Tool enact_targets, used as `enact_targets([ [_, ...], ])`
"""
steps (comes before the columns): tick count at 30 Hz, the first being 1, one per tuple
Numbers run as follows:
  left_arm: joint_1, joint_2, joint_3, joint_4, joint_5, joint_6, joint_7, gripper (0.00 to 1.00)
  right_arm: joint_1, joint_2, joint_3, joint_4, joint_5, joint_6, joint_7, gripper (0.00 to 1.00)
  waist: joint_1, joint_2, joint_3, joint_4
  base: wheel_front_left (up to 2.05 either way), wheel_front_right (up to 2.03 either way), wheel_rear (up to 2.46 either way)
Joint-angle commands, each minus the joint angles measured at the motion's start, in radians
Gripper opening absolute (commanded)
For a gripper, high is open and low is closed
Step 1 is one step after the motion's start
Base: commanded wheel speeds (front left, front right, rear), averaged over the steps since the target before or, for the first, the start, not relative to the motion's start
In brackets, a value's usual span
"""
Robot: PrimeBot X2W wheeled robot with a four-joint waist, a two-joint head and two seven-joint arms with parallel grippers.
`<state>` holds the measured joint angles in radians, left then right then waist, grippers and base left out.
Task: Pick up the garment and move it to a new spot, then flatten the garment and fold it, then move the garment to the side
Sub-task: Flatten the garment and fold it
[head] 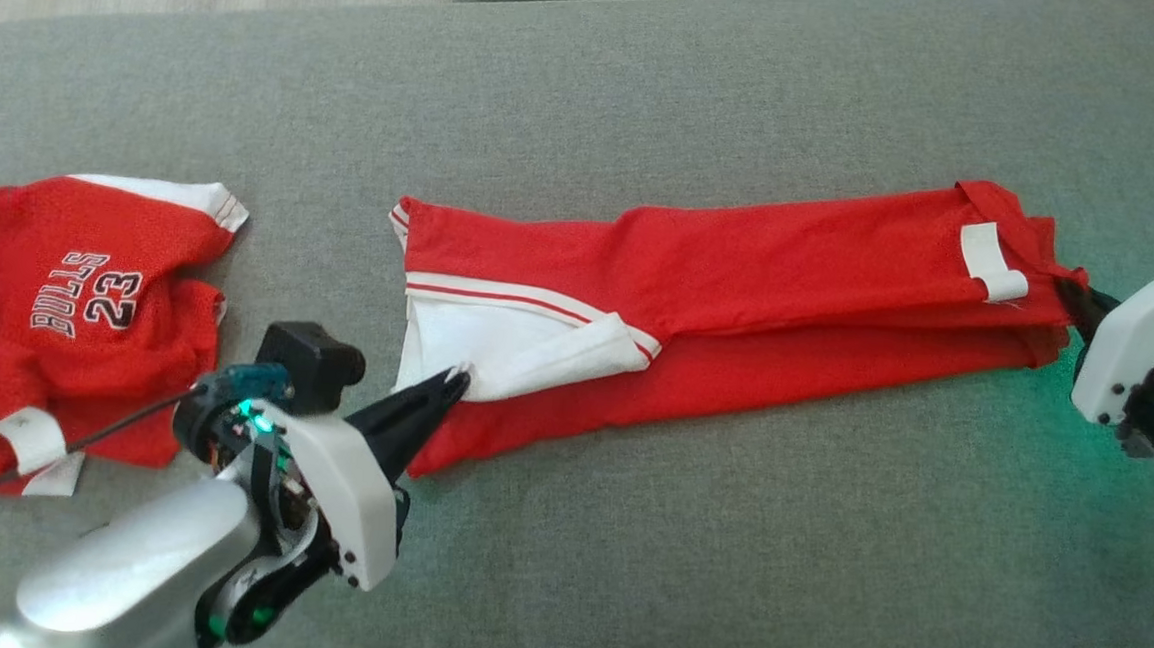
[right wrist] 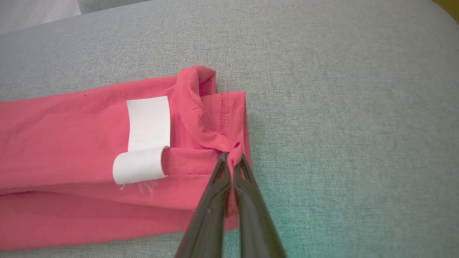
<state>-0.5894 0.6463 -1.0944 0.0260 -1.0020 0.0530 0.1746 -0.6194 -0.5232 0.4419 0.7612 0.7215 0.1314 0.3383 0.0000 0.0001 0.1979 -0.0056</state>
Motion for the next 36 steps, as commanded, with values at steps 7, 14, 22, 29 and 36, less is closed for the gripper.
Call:
enact_targets([
  [7, -0.029, 0.006, 0.041, 0.012, 0.022, 0.02, -0.029, 1.0, 0.022, -0.017, -0.008, -0.018, -0.001, -0.001, -0.008, 1.0, 0.0, -0.0001, 0.0, -0.009, 0.0, 0.0, 0.0],
  [14, -0.01, -0.029, 0.114, 0.036, -0.008, 0.065, -0.141, 1.0, 0.011, -0.003, -0.069, -0.048, -0.002, -0.001, -0.074, 1.0, 0.0, -0.0001, -0.023, -0.018, 0.0, 0.0, 0.0],
  [22, 0.038, -0.088, 0.267, 0.061, -0.05, 0.135, -0.381, 1.0, 0.027, 0.059, -0.165, -0.157, -0.046, -0.001, -0.245, 1.0, 0.0, -0.0001, -0.057, -0.022, 0.0, 0.0, 0.0],
  [29, 0.138, -0.203, 0.494, 0.044, 0.028, 0.139, -0.436, 1.0, 0.115, 0.162, -0.223, -0.28, -0.109, -0.001, -0.414, 1.0, 0.0, -0.0001, -0.077, -0.014, 0.0, 0.0, 0.0],
  [36, 0.294, -0.331, 0.686, 0.069, 0.203, 0.053, -0.436, 1.0, 0.235, 0.289, -0.266, -0.339, -0.214, -0.001, -0.513, 1.0, 0.0, -0.0001, -0.082, -0.009, 0.0, 0.0, 0.0],
])
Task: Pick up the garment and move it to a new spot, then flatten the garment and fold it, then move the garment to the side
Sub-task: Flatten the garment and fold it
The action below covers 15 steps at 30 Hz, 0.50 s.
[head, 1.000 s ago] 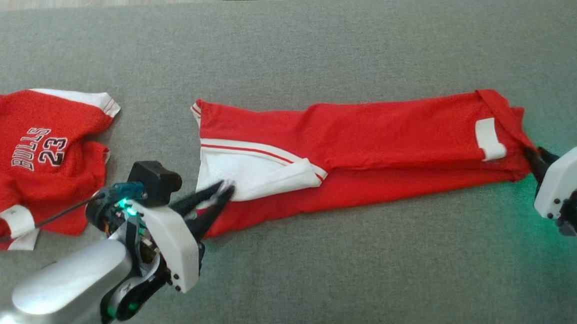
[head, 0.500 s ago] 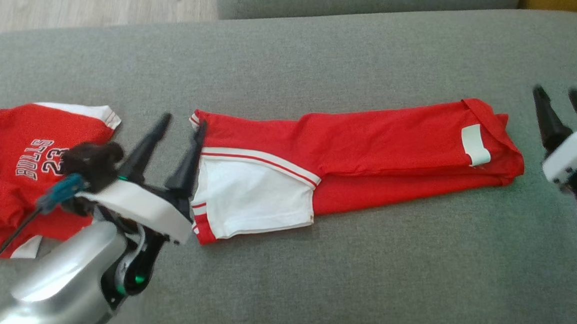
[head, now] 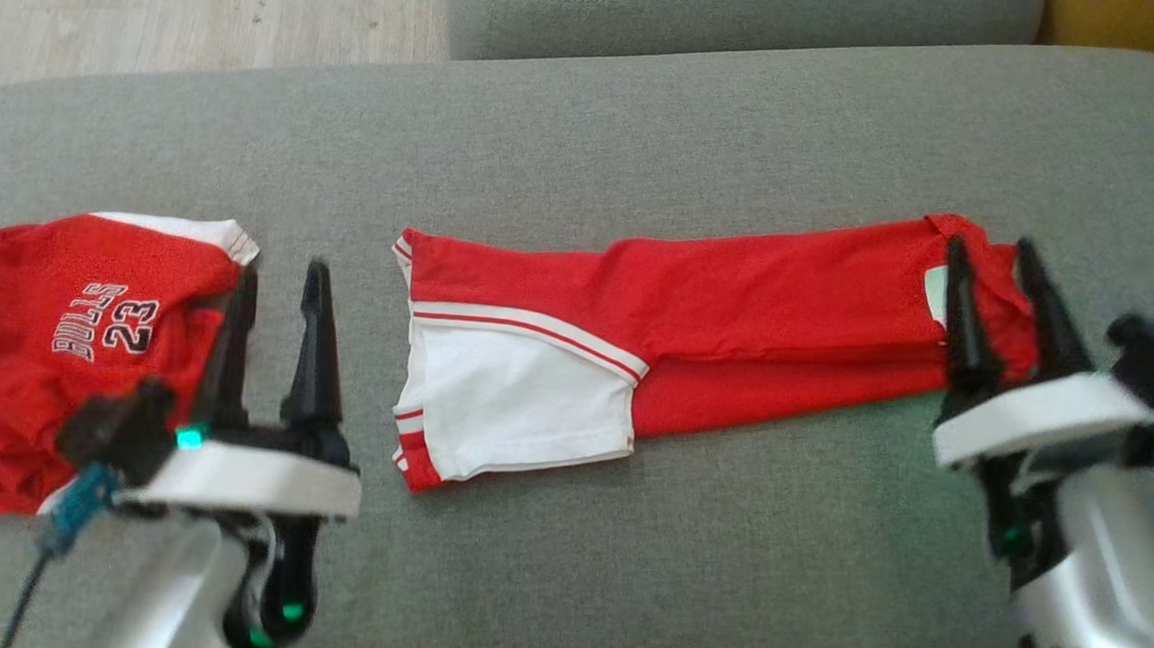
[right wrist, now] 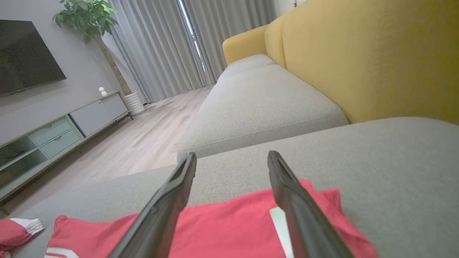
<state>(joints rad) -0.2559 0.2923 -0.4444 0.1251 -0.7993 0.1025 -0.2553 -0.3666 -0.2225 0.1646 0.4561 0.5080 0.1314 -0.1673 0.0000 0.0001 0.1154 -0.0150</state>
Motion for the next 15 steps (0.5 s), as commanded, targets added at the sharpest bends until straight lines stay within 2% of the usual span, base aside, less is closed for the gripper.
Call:
enact_targets([
  [1, -0.02, 0.003, 0.058, -0.02, 0.019, -0.011, -0.006, 1.0, -0.002, 0.008, 0.003, -0.04, -0.015, -0.001, -0.016, 1.0, 0.0, -0.0001, 0.001, 0.0, 0.0, 0.0, 0.0],
  [5, 0.021, -0.058, 0.12, 0.015, 0.082, -0.07, -0.006, 1.0, 0.026, 0.061, -0.029, -0.05, -0.068, -0.001, -0.025, 1.0, 0.0, -0.0001, 0.015, 0.004, 0.0, 0.0, 0.0],
  [9, 0.018, -0.094, 0.161, 0.042, 0.131, -0.114, -0.006, 1.0, 0.01, 0.079, -0.073, -0.046, -0.104, -0.001, -0.004, 1.0, 0.0, -0.0001, 0.038, 0.012, 0.0, 0.0, 0.0],
  [15, -0.01, -0.134, 0.179, 0.084, 0.179, -0.162, -0.006, 1.0, -0.063, 0.113, -0.244, 0.09, -0.191, -0.001, 0.05, 1.0, 0.0, -0.0001, 0.079, 0.031, 0.0, 0.0, 0.0],
])
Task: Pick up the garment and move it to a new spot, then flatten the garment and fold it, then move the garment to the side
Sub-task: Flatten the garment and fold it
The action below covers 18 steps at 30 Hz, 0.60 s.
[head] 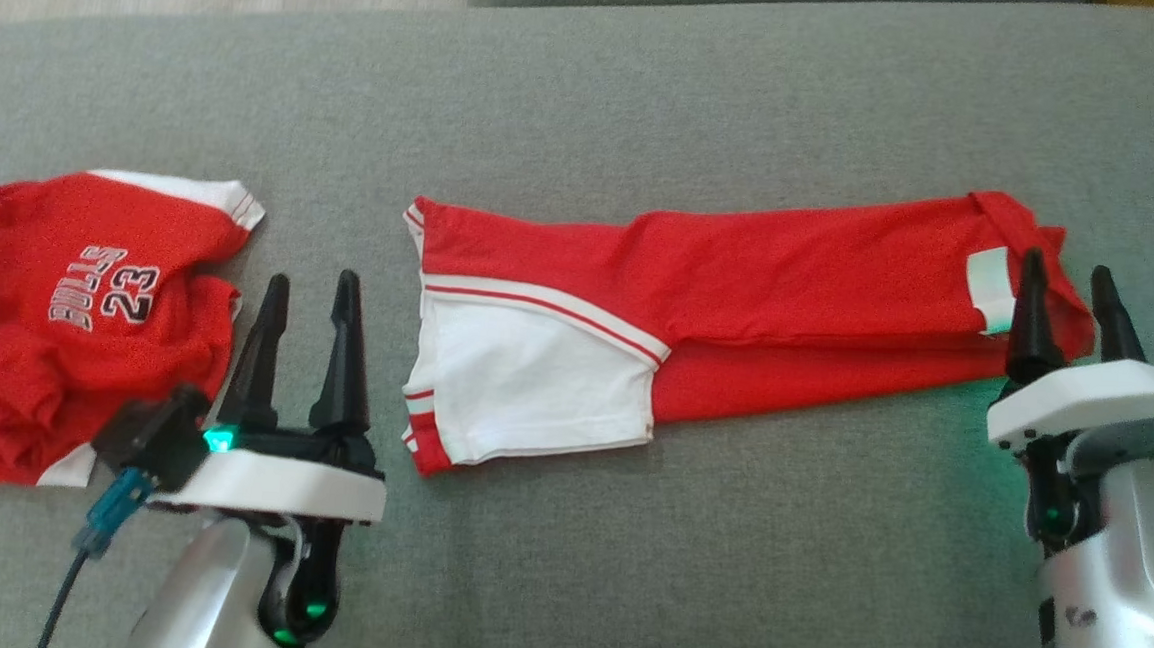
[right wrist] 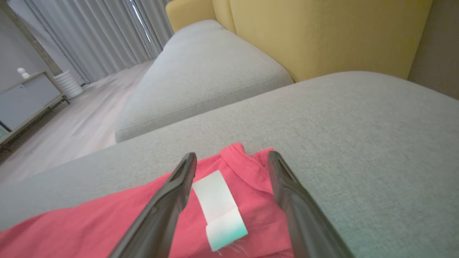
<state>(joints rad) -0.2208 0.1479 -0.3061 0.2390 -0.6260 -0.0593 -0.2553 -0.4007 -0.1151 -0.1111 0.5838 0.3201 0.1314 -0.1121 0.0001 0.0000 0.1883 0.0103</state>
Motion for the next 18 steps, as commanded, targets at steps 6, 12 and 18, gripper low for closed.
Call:
enact_targets([
  [6, -0.074, -0.022, 0.043, 0.007, 0.036, -0.035, -0.006, 1.0, -0.131, 0.047, -0.218, 0.141, -0.171, -0.001, 0.046, 1.0, -0.0001, 0.0, 0.043, 0.038, 0.0, 0.0, 0.0],
  [12, -0.081, -0.033, 0.056, 0.028, 0.048, -0.049, -0.006, 1.0, -0.172, 0.063, -0.366, 0.233, -0.284, -0.001, 0.095, 1.0, -0.0001, 0.0, 0.058, 0.048, 0.0, 0.0, 0.0],
  [18, -0.089, -0.043, 0.067, 0.039, 0.057, -0.058, -0.006, 1.0, -0.218, 0.065, -0.334, 0.358, -0.252, -0.001, 0.114, 1.0, -0.0001, 0.0, 0.064, 0.04, 0.0, 0.0, 0.0],
])
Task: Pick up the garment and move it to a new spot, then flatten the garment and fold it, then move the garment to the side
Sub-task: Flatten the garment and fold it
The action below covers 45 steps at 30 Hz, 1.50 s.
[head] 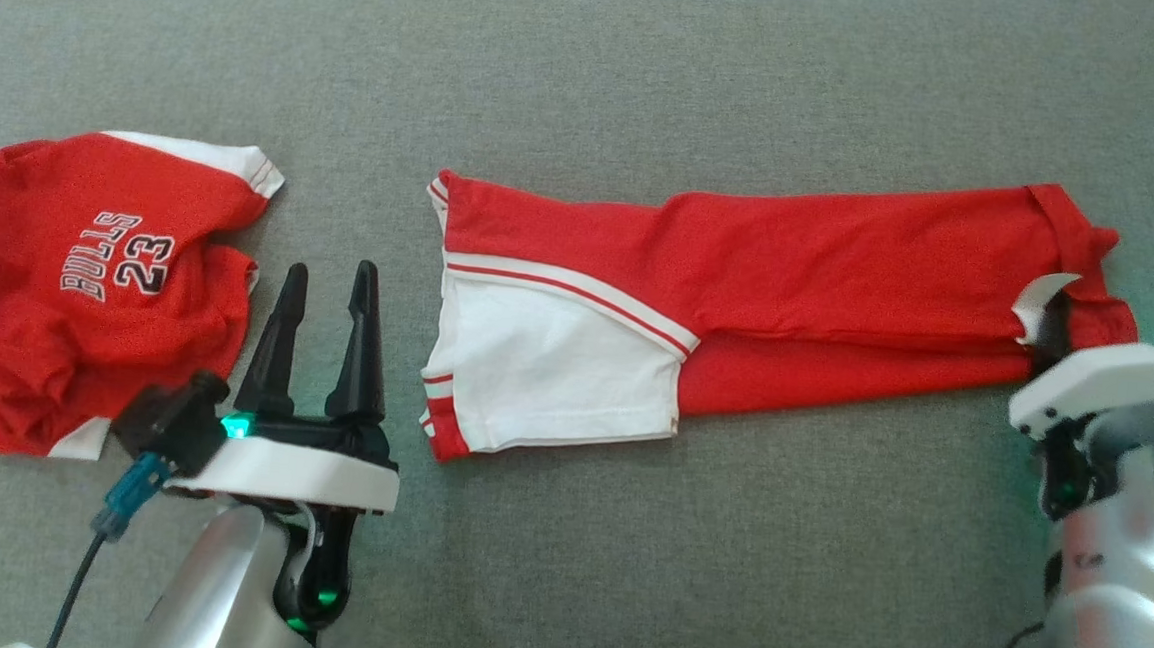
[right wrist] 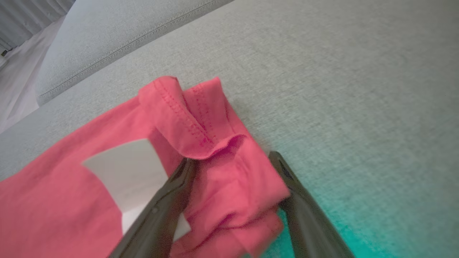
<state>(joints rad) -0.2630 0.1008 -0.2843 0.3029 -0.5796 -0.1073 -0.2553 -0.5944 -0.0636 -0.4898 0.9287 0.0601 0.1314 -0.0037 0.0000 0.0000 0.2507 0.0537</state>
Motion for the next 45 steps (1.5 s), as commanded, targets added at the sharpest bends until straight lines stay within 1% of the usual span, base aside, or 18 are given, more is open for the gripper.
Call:
enact_targets([
  [1, -0.049, 0.003, 0.047, -0.023, 0.012, -0.011, -0.006, 1.0, -0.03, 0.013, 0.058, 0.029, 0.015, -0.001, 0.002, 1.0, 0.0, 0.0, 0.002, -0.005, 0.0, 0.0, 0.0],
  [2, -0.052, 0.001, 0.047, -0.021, 0.014, -0.012, -0.006, 1.0, -0.034, 0.013, 0.071, 0.044, 0.021, -0.001, 0.0, 0.91, 0.0, 0.0, 0.001, -0.007, 0.0, 0.0, 0.0],
  [3, -0.054, 0.0, 0.049, -0.02, 0.015, -0.013, -0.006, 1.0, -0.039, 0.013, 0.08, 0.055, 0.027, -0.001, -0.005, 0.44, 0.0, 0.0, 0.002, -0.009, 0.0, 0.0, 0.0],
  [4, -0.056, -0.001, 0.051, -0.02, 0.016, -0.013, -0.006, 1.0, -0.044, 0.013, 0.089, 0.063, 0.031, -0.001, -0.01, 0.0, 0.0, 0.0, 0.002, -0.011, 0.0, 0.0, 0.0],
  [8, -0.059, -0.002, 0.058, -0.02, 0.019, -0.015, -0.006, 1.0, -0.053, 0.013, 0.1, 0.061, 0.028, -0.001, -0.036, 0.0, 0.0, 0.0, 0.002, -0.018, 0.0, 0.0, 0.0],
  [12, -0.055, -0.003, 0.066, -0.02, 0.024, -0.018, -0.006, 1.0, -0.053, 0.004, 0.062, 0.02, 0.005, -0.001, -0.06, 0.0, 0.0, 0.0, -0.003, -0.028, 0.0, 0.0, 0.0],
  [16, -0.053, -0.003, 0.068, -0.018, 0.027, -0.019, -0.006, 1.0, -0.043, -0.05, -0.006, -0.021, -0.018, -0.001, -0.064, 0.0, 0.0, 0.0, -0.012, -0.033, 0.0, 0.0, 0.0],
  [18, -0.051, -0.004, 0.064, -0.014, 0.023, -0.02, -0.006, 1.0, -0.032, -0.09, -0.054, -0.042, -0.046, -0.001, -0.076, 0.0, 0.0, 0.0, -0.015, -0.034, 0.0, 0.0, 0.0],
  [20, -0.052, -0.003, 0.056, -0.008, 0.015, -0.021, -0.006, 1.0, -0.024, -0.11, -0.114, -0.061, -0.075, -0.001, -0.085, 0.0, 0.0, 0.0, -0.019, -0.034, 0.0, 0.0, 0.0],
  [22, -0.052, 0.002, 0.052, -0.006, 0.011, -0.021, -0.006, 1.0, -0.025, -0.104, -0.158, -0.078, -0.091, -0.001, -0.086, 0.0, 0.0, 0.0, -0.024, -0.037, 0.0, 0.0, 0.0],
  [24, -0.051, 0.007, 0.049, -0.005, 0.009, -0.021, -0.006, 1.0, -0.031, -0.092, -0.18, -0.094, -0.101, -0.001, -0.088, 0.0, 0.0, 0.0, -0.032, -0.039, 0.0, 0.0, 0.0],
  [28, -0.046, 0.01, 0.046, -0.006, 0.008, -0.022, -0.006, 1.0, -0.042, -0.051, -0.176, -0.125, -0.101, -0.001, -0.088, 0.0, 0.0, 0.0, -0.057, -0.042, 0.0, 0.0, 0.0],
  [32, -0.038, 0.009, 0.038, -0.007, 0.007, -0.022, -0.006, 1.0, -0.051, -0.013, -0.109, -0.157, -0.076, -0.001, -0.083, 0.0, 0.0, 0.0, -0.09, -0.035, 0.0, 0.0, 0.0],
  [37, -0.02, 0.008, 0.036, -0.009, 0.003, -0.018, -0.006, 1.0, -0.043, 0.011, 0.032, -0.208, -0.004, -0.001, -0.066, 0.0, 0.0, 0.0, -0.132, -0.014, 0.0, 0.0, 0.0],
  [45, 0.004, 0.007, 0.027, -0.008, -0.007, -0.012, -0.005, 1.0, 0.027, 0.013, 0.422, -0.234, 0.283, -0.001, -0.057, 0.0, 0.0, 0.0, -0.186, 0.049, 0.0, 0.0, 0.0],
])
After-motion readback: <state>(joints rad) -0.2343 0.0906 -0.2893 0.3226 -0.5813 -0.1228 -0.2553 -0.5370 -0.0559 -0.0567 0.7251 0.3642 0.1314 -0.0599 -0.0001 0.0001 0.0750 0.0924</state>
